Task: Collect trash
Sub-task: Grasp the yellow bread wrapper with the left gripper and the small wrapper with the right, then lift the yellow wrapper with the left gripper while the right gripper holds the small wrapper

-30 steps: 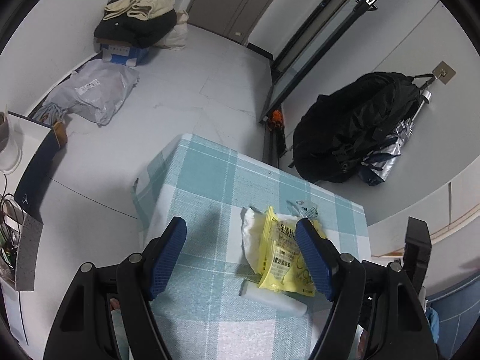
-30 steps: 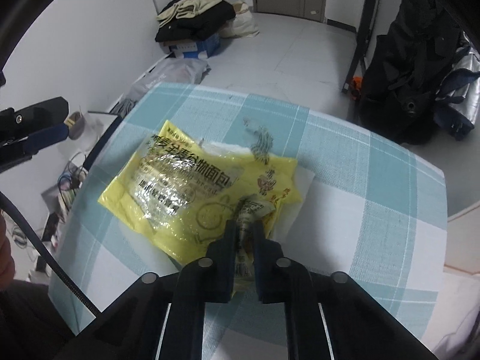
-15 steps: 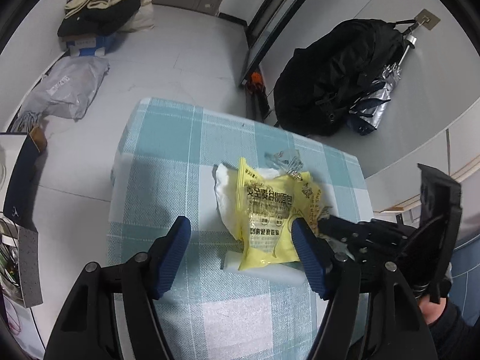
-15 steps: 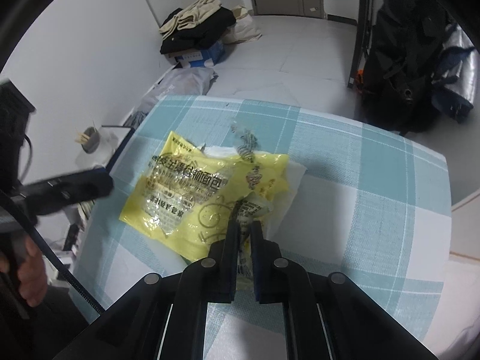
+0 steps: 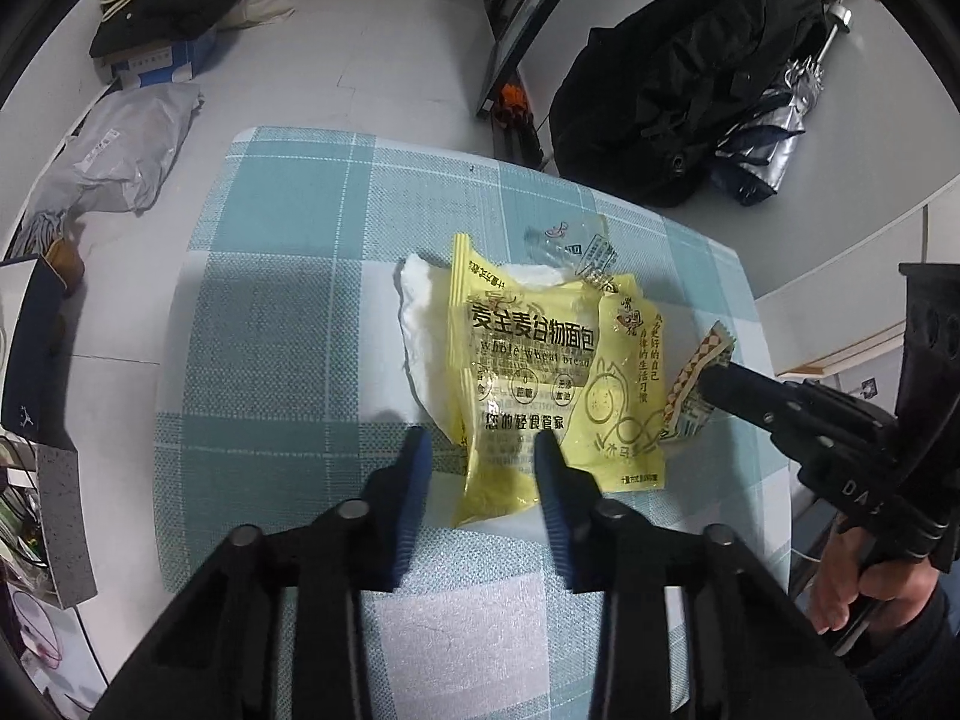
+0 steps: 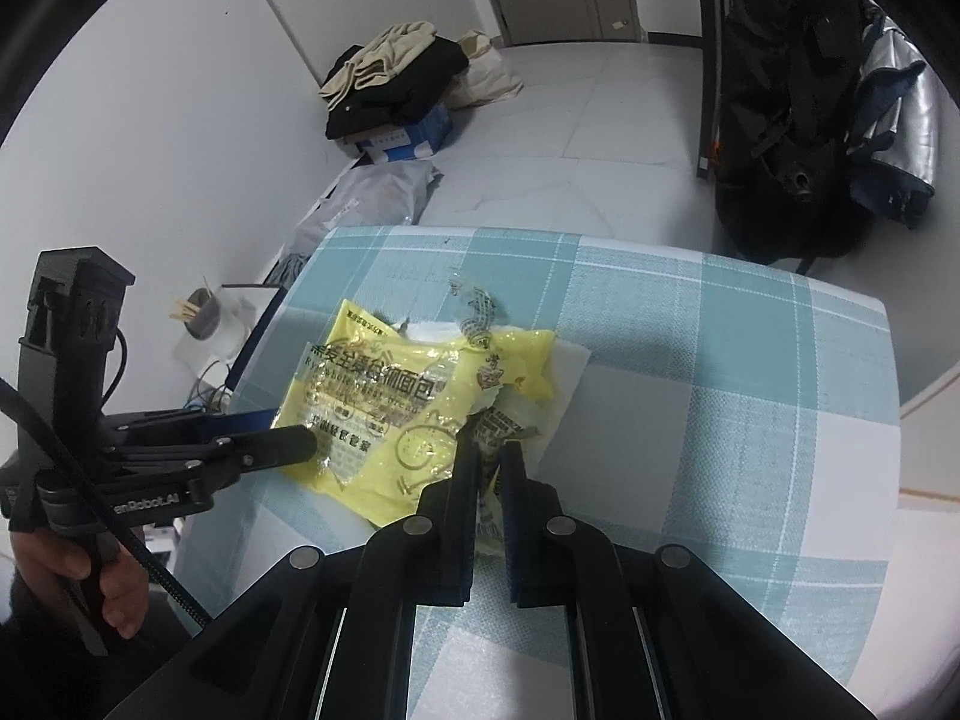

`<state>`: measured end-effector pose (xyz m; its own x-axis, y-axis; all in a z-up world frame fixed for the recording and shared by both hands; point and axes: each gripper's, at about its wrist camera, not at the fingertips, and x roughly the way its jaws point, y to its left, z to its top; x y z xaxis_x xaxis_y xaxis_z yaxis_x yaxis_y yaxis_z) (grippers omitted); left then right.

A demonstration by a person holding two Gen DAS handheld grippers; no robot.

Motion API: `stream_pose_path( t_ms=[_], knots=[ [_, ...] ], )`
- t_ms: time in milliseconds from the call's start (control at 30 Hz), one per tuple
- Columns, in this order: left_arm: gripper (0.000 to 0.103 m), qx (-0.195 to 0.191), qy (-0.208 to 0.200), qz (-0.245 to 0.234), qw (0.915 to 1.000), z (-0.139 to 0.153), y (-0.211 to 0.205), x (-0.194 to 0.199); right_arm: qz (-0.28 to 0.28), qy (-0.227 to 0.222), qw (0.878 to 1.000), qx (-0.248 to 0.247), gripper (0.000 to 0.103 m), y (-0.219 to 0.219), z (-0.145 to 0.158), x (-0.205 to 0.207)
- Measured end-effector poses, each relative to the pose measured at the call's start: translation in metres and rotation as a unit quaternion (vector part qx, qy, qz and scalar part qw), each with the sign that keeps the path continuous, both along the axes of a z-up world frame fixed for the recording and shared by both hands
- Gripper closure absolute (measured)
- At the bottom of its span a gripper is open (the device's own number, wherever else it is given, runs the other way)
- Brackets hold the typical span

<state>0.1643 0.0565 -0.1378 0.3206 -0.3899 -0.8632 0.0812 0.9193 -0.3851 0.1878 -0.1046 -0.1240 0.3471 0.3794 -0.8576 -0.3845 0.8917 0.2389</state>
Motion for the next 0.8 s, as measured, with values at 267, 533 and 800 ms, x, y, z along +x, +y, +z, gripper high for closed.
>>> stream_pose_path(
  t_ms=[267,533,800],
  knots=[
    [0.099,0.012,-0.003,-0.01,0.9999,-0.001,-0.005,-0.001,-0.009,-0.001,1.0,0.01,0.097,-0.008,0.003,-0.001],
    [0.102,0.0,-0.011,-0.003,0.9999,0.007,-0.004,-0.003,-0.028,-0.012,0.999,0.02,0.097,-0.017,0.01,-0.004],
    [0.102,0.002,-0.035,0.002,0.9994,0.025,-0.003,-0.014,-0.047,-0.026,0.998,0.026,0.097,-0.03,0.02,-0.007]
  ],
)
